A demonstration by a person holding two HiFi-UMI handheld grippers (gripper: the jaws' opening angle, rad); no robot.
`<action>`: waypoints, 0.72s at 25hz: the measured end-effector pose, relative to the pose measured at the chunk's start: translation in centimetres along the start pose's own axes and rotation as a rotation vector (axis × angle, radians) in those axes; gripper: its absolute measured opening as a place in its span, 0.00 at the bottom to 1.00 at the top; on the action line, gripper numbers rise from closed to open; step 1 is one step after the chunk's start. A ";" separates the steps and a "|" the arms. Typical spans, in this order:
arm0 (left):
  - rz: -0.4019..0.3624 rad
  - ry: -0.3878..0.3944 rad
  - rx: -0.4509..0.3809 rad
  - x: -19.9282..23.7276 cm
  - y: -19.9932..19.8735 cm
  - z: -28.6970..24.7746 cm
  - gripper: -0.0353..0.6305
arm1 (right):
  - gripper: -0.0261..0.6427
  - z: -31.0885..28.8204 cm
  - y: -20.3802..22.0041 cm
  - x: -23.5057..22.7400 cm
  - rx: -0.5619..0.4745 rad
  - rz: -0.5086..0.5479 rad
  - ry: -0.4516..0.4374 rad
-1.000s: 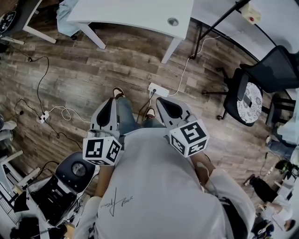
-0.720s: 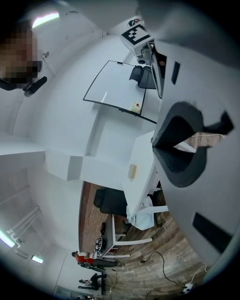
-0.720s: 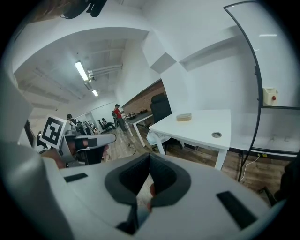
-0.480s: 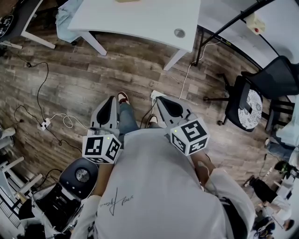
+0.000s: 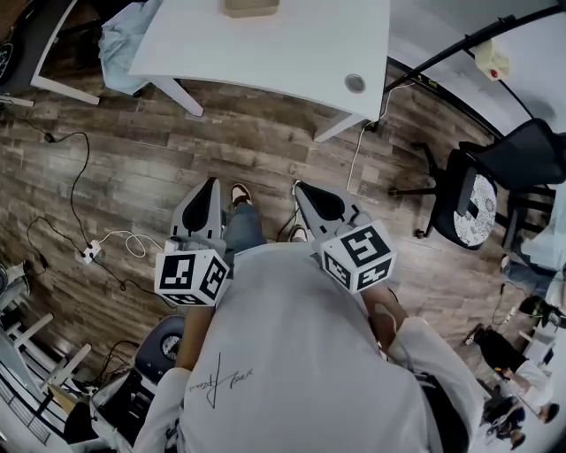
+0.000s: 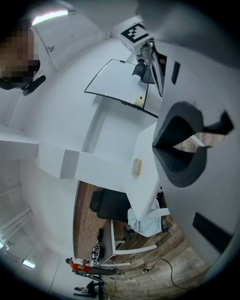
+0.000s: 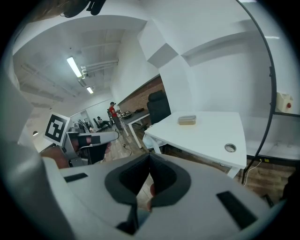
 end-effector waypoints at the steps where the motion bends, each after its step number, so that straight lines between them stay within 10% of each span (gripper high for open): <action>1: 0.000 0.003 0.005 0.6 -0.5 -0.4 0.06 | 0.05 -0.7 -0.5 0.0 0.005 -0.001 0.001; 18: -0.002 0.086 0.004 10.9 -7.9 -3.2 0.06 | 0.05 -11.7 -7.9 3.3 0.015 0.103 0.050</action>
Point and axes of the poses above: the fingertips, and each gripper's own axes: z backward along the fingers, x to its left, y out of its underside, the point moved 5 cm from there along z, backward along the fingers, and after that the axes turned 12 degrees about z, right-handed, at the moved point
